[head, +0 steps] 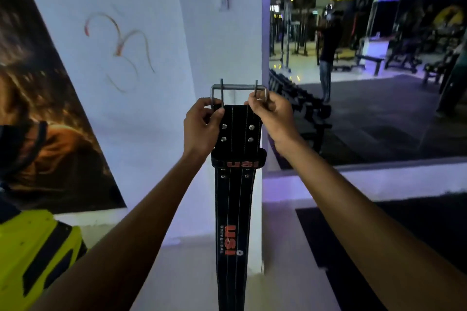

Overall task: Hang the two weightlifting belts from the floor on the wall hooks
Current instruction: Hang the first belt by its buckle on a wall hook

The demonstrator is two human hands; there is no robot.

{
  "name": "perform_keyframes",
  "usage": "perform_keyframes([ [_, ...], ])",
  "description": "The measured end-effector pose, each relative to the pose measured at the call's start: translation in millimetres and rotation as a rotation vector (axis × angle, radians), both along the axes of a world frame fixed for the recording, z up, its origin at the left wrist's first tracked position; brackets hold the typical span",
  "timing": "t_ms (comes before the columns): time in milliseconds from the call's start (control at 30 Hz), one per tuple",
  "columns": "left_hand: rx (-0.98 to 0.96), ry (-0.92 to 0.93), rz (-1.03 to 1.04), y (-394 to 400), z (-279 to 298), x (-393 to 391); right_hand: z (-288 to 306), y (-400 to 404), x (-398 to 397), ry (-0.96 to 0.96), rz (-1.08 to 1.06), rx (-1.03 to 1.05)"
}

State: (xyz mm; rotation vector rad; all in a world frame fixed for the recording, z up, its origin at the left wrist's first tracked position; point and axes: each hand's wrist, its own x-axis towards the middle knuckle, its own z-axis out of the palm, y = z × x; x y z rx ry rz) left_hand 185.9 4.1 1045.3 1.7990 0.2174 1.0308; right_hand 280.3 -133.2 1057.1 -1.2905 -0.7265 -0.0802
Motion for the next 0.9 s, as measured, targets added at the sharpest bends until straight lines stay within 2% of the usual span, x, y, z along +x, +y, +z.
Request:
perform_keyframes([
  [200, 0.004, -0.178, 0.026, 6.0, 115.8, -1.4, 92.7, 5.6, -14.0, -0.152, 0.082, 0.011],
  [333, 0.007, -0.259, 0.079, 8.0, 175.9, -5.7, 126.1, 13.6, -19.3, -0.187, 0.009, -0.014],
  [467, -0.048, -0.304, 0.150, 13.6, 213.9, -8.8, 137.2, 17.9, -26.0, -0.184, 0.070, -0.013],
  [633, -0.060, -0.338, 0.179, 11.7, 229.1, -7.4, 107.8, 18.2, -35.4, -0.173, 0.113, 0.099],
  [900, -0.102, -0.329, 0.170, 8.4, 234.0, -0.8, -23.5, 16.1, -32.4, 0.019, 0.101, -0.129],
])
